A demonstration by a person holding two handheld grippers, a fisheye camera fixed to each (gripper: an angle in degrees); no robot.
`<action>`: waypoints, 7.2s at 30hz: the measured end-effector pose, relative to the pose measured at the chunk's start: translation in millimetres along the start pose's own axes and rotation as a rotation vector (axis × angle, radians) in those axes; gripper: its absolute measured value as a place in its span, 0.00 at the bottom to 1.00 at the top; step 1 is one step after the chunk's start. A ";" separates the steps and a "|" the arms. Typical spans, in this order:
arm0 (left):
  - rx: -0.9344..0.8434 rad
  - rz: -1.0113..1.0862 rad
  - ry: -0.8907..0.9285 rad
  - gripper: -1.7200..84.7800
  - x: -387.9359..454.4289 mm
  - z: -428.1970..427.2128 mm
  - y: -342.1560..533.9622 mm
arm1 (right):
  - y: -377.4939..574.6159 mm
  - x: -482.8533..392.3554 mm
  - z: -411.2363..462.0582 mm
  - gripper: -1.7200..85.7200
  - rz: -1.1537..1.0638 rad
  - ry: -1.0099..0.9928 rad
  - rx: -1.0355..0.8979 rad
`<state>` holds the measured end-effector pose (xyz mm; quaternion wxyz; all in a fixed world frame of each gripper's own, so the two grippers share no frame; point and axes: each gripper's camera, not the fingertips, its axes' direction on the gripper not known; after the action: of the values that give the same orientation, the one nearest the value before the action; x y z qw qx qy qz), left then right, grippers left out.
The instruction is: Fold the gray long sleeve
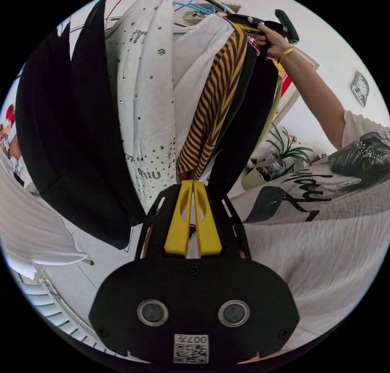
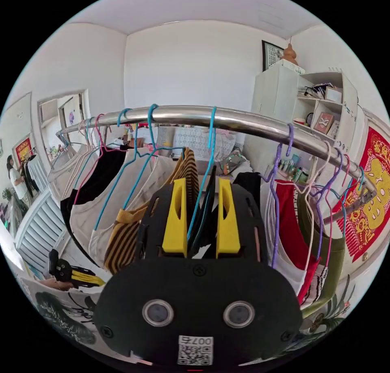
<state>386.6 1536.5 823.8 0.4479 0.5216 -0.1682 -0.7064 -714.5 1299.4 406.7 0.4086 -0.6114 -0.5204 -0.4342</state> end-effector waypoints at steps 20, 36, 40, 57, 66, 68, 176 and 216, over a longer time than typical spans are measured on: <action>-0.060 0.006 0.091 0.01 -33.7 -37.8 26.6 | -81.5 -30.5 -4.1 0.02 0.108 0.164 -0.026; -0.091 0.144 0.192 0.01 29.4 -44.8 -5.4 | 49.5 -65.4 -12.9 0.02 0.243 0.014 -0.112; -0.097 0.245 0.227 0.01 58.6 -45.7 -26.9 | 117.4 -83.8 -95.9 0.02 0.242 0.014 -0.033; 0.158 0.823 0.659 0.21 430.4 -19.7 -204.4 | 335.9 -282.9 -512.6 0.02 0.334 0.451 0.052; -0.106 1.385 1.191 0.02 762.6 18.2 -184.5 | 447.6 -400.0 -690.3 0.02 0.471 0.772 0.052; -0.155 1.450 1.262 0.02 813.4 17.2 -170.2 | 477.9 -421.8 -724.5 0.02 0.531 0.846 0.065; -0.800 1.506 1.488 0.08 1844.7 310.2 -85.6 | 846.9 -488.9 -1160.0 0.02 2.058 2.001 0.067; -1.032 1.805 0.732 0.12 1561.2 444.8 7.8 | 943.0 -478.5 -887.9 0.10 2.355 1.120 0.175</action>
<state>-90.0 168.4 91.5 0.9861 0.1349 -0.0293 0.0924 87.4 202.6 160.7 0.7389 -0.4062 0.5371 0.0229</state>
